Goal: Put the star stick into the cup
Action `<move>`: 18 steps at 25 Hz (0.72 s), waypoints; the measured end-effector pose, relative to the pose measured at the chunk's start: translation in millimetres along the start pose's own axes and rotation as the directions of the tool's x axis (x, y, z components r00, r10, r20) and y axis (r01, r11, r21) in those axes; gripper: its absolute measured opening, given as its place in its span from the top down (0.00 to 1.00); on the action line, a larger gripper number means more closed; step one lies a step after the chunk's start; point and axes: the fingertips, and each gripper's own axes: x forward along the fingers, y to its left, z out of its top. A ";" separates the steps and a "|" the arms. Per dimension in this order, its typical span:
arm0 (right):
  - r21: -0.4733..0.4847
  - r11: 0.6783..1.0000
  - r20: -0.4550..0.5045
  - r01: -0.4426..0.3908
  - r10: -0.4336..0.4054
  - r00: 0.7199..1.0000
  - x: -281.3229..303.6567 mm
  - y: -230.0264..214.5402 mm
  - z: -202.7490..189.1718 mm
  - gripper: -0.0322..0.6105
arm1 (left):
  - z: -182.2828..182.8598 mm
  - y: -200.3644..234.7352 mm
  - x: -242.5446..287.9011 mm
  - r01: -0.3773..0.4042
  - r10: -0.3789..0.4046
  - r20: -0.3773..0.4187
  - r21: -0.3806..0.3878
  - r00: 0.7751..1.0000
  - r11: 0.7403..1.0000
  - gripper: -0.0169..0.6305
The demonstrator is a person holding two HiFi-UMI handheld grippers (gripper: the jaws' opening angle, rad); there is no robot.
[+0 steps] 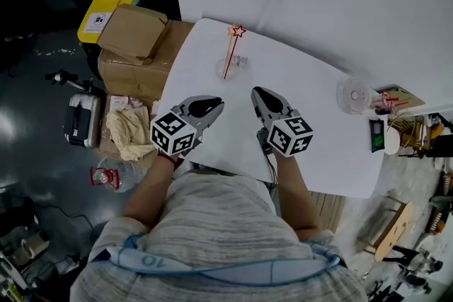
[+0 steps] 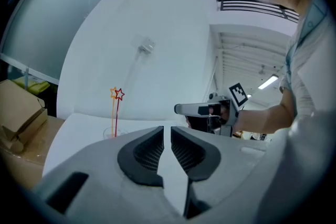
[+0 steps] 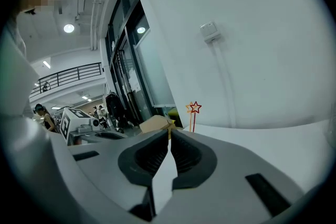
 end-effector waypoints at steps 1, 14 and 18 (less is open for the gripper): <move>0.007 1.000 0.006 0.005 -0.005 1.000 -6.4 1.8 1.6 0.92 | 3.5 -3.0 1.3 0.008 -0.008 0.008 0.004 1.000 1.000 0.92; 0.089 0.996 -0.003 0.016 -0.016 1.000 -46.5 21.0 -12.1 0.94 | 17.9 -38.3 14.8 0.079 -0.080 0.015 0.051 0.997 0.996 0.92; 0.111 0.994 -0.014 0.000 0.002 1.000 -49.3 28.6 -19.8 0.94 | 17.4 -38.6 9.7 0.050 -0.052 0.028 0.046 0.998 0.998 0.92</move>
